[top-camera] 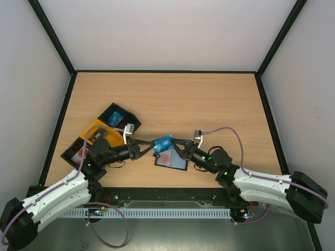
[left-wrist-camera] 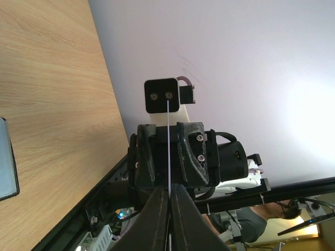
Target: Take the credit cards out of the card holder
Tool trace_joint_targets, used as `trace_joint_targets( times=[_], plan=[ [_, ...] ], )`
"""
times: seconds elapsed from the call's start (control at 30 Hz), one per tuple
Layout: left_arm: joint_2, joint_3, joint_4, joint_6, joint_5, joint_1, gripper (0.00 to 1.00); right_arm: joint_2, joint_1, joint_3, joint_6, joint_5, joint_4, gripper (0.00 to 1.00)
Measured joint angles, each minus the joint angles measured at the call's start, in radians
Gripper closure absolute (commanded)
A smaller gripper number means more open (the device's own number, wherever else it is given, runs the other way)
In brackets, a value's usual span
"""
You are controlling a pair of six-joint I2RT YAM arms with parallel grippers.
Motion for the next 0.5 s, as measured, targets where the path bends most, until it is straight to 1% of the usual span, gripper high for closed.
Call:
trace_joint_targets(
  times=[0.03,0.1,0.23,0.3,0.4,0.5],
  plan=[
    [0.0,0.0,0.0,0.0,-0.002,0.0,0.97,-0.013,0.0,-0.007,-0.006,0.003,-0.008,0.61],
    [-0.002,-0.005,0.0,0.0,-0.007,0.0,0.97,-0.044,0.0,-0.023,-0.007,0.009,-0.027,0.49],
    [-0.002,-0.011,-0.02,0.021,-0.021,0.003,0.97,-0.133,0.0,-0.049,-0.026,0.024,-0.1,0.2],
    [-0.002,-0.01,-0.046,0.039,-0.032,0.007,0.97,-0.184,0.0,-0.053,-0.044,0.031,-0.151,0.01],
    [0.0,-0.004,-0.102,0.073,-0.048,0.029,0.97,-0.27,0.0,-0.056,-0.077,0.046,-0.241,0.02],
    [0.007,0.026,-0.165,0.108,-0.058,0.083,0.97,-0.357,0.0,-0.056,-0.113,0.066,-0.339,0.02]
  ],
)
